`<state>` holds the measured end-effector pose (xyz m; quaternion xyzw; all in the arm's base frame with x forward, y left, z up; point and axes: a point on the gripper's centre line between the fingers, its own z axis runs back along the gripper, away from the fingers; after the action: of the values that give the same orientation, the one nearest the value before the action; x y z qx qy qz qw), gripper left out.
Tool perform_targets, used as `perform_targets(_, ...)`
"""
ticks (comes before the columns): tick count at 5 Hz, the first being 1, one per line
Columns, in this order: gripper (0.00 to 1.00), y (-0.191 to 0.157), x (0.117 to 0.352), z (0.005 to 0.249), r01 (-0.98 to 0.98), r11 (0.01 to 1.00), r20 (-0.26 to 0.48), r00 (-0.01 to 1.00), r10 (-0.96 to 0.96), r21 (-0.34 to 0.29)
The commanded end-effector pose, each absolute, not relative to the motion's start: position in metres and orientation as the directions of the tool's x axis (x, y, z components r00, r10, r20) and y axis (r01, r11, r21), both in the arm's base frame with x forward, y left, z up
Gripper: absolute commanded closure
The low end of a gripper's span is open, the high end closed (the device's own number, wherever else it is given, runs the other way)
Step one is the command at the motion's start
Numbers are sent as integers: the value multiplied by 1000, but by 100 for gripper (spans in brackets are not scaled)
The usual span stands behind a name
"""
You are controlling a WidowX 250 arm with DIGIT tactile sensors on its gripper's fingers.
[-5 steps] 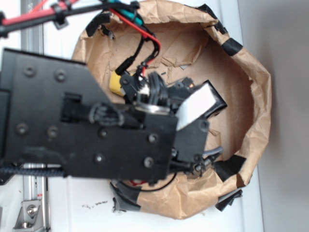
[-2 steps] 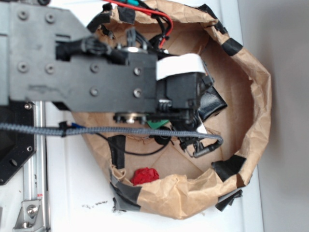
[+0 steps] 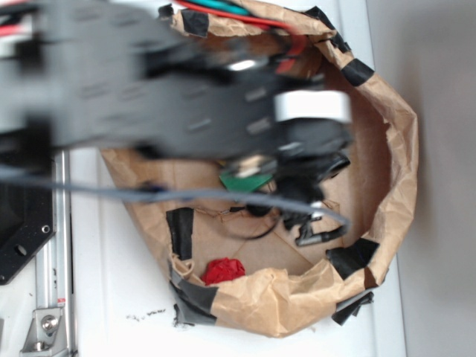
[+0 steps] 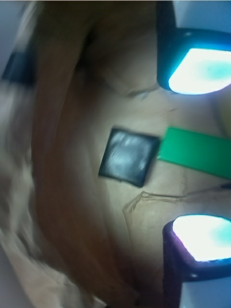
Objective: Grab the black box.
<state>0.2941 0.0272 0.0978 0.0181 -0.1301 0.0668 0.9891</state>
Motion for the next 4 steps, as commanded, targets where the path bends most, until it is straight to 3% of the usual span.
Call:
perform_targets(1, 0, 42, 305, 109, 267, 961, 207, 939, -275, 68)
perform_targets(2, 0, 40, 315, 88, 391, 913, 189, 894, -406, 113)
perform_targets(4, 0, 44, 347, 40, 546, 828, 262, 787, -559, 125)
